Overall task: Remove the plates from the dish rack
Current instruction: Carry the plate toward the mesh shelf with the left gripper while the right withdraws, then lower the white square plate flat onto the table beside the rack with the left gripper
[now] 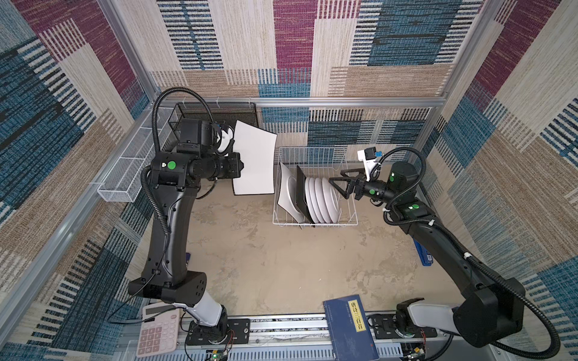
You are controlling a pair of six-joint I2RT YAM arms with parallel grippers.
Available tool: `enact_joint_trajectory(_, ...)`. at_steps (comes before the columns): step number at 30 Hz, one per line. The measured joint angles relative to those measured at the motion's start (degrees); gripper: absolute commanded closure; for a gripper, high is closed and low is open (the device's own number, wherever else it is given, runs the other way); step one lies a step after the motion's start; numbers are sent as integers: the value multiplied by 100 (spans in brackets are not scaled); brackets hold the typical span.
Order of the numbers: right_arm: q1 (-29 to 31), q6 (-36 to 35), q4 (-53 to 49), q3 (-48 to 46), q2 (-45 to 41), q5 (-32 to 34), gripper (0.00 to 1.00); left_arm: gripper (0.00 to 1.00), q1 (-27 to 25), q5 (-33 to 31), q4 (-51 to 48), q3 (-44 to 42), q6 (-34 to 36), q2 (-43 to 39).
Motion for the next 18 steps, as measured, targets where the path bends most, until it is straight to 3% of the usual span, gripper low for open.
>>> enact_joint_trajectory(8, 348, -614, -199, 238, 42, 83, 1, 100, 365, -929, -468, -337, 549, -66)
enact_joint_trajectory(18, 505, -901, -667, 319, 214, 142, 1, 100, 737, -474, -551, -741, 868, 662)
